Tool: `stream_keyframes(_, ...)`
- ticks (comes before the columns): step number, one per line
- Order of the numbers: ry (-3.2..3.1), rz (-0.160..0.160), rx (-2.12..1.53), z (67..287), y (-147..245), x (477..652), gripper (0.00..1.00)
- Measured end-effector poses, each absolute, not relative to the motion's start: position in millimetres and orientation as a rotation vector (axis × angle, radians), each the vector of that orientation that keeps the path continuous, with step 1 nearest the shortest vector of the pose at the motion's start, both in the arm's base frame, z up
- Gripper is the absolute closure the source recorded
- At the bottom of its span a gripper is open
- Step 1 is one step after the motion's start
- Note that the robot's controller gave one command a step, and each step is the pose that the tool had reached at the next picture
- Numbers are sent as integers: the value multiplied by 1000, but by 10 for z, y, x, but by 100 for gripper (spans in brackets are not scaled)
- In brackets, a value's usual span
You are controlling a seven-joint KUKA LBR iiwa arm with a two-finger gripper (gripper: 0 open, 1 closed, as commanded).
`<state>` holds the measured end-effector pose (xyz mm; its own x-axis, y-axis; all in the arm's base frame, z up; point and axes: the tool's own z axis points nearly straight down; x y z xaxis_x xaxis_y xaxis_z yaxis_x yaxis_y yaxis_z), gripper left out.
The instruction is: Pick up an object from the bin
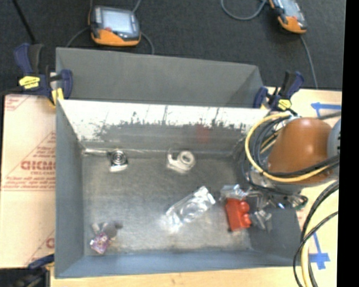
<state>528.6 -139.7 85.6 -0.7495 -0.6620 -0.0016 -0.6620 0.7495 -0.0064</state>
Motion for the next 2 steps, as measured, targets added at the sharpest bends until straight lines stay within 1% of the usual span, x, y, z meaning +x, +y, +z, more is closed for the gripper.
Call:
stream_keyframes(1, 2926, -1, -1119, 861, -1340, 5298, 100)
stream_keyframes(2, 2928, -8, -1119, 2001, -1223, 4925, 100)
